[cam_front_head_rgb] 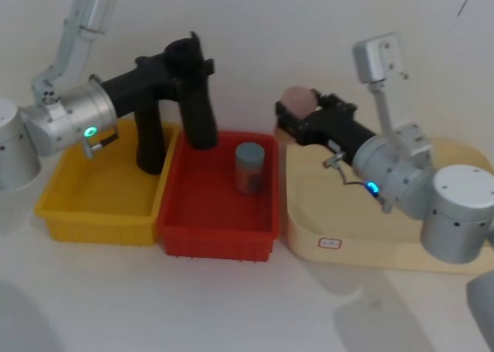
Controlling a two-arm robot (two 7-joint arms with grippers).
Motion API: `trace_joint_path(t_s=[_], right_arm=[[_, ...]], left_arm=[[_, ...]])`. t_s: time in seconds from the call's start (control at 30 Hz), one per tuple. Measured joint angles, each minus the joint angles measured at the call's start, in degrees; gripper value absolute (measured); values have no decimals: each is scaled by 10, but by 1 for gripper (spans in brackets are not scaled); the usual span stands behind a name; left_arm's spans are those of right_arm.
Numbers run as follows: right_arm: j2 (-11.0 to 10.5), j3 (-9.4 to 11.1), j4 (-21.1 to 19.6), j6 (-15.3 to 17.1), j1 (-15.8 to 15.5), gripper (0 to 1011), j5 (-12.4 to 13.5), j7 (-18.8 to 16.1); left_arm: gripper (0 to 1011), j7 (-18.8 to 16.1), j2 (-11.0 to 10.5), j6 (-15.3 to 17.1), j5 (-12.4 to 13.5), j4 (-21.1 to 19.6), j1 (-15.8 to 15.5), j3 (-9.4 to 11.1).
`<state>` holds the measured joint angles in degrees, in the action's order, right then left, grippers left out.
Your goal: Pick up the garbage bag with the one hand and transfer it to the other hand.
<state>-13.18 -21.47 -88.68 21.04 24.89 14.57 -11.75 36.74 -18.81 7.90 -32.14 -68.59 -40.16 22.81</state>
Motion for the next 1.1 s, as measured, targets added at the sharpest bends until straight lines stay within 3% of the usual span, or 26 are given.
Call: trace_joint_path(t_s=[0.33,0.7,1.1], right_arm=[[-15,42,-45,-7,-30,665,-18,48],[-28,93,-77,-8,-69,666,-35,99],[-36,156,-95,6,-116,665,-45,151]], left_arm=[[475,56,46,-19,-13,73,-55,28],[475,139,114,-67,-27,204,-120,59],[475,169,154,-118,-25,282,-147,77]])
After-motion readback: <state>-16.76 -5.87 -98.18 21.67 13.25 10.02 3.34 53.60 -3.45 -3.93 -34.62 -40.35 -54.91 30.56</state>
